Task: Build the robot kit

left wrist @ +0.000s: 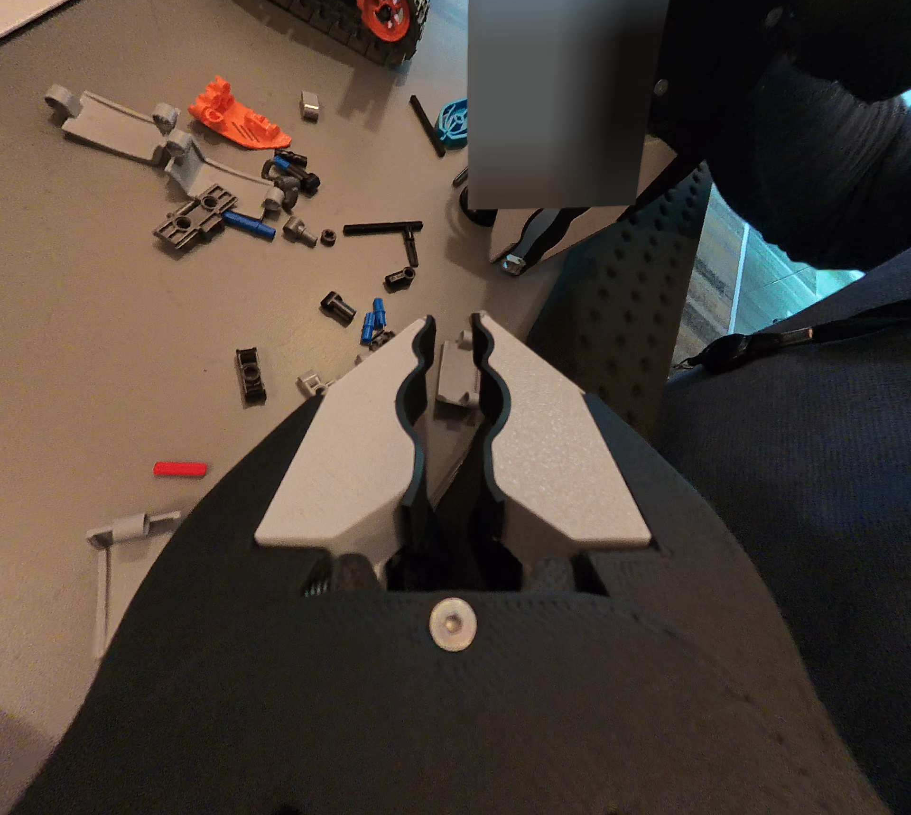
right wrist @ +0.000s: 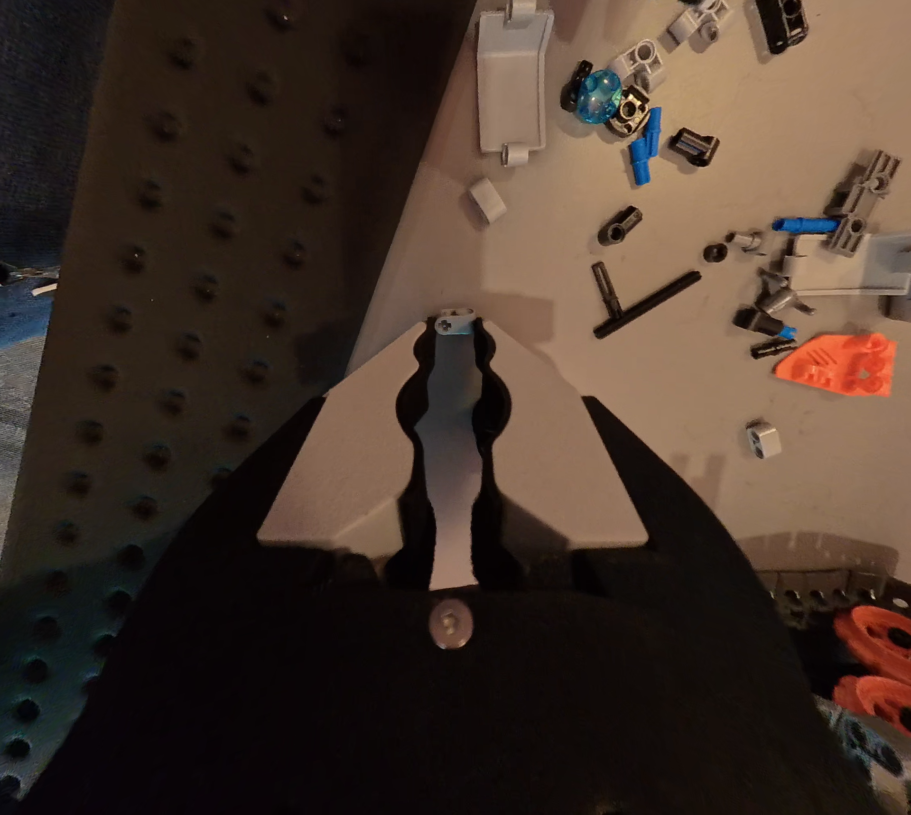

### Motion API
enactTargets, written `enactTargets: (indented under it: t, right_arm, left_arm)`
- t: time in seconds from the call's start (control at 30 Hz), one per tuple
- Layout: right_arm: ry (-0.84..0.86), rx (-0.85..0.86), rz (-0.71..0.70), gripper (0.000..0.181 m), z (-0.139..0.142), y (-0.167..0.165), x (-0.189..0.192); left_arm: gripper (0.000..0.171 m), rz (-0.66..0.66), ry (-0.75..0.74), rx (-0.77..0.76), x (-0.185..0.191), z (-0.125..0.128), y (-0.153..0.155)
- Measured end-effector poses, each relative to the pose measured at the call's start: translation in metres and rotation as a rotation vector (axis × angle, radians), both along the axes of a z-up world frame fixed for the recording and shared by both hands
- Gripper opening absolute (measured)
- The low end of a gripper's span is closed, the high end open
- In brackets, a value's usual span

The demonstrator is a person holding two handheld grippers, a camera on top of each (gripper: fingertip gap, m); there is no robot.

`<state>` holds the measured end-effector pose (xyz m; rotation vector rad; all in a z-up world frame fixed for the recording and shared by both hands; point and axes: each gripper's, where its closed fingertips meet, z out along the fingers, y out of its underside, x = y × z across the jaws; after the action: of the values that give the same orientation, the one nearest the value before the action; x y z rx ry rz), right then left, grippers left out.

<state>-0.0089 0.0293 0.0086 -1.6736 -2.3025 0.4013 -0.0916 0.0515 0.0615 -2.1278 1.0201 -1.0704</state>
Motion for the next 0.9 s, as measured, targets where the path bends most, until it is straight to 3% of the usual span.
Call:
enactTargets:
  t: [0.57, 0.77, 0.9]
  right_arm:
    - [0.027, -0.062, -0.034, 0.019, 0.005, 0.001, 0.007]
    - [0.247, -0.062, -0.21, 0.018, 0.033, 0.023, -0.005]
    - [0.31, -0.019, -0.322, 0.016, 0.035, 0.038, -0.01]
  left_arm:
    - [0.016, 0.038, 0.071, 0.029, -0.025, -0.004, 0.007]
    - [0.018, 0.012, 0.147, 0.093, -0.028, -0.006, 0.011]
    - [0.019, 0.012, 0.229, 0.123, -0.035, -0.011, 0.015]
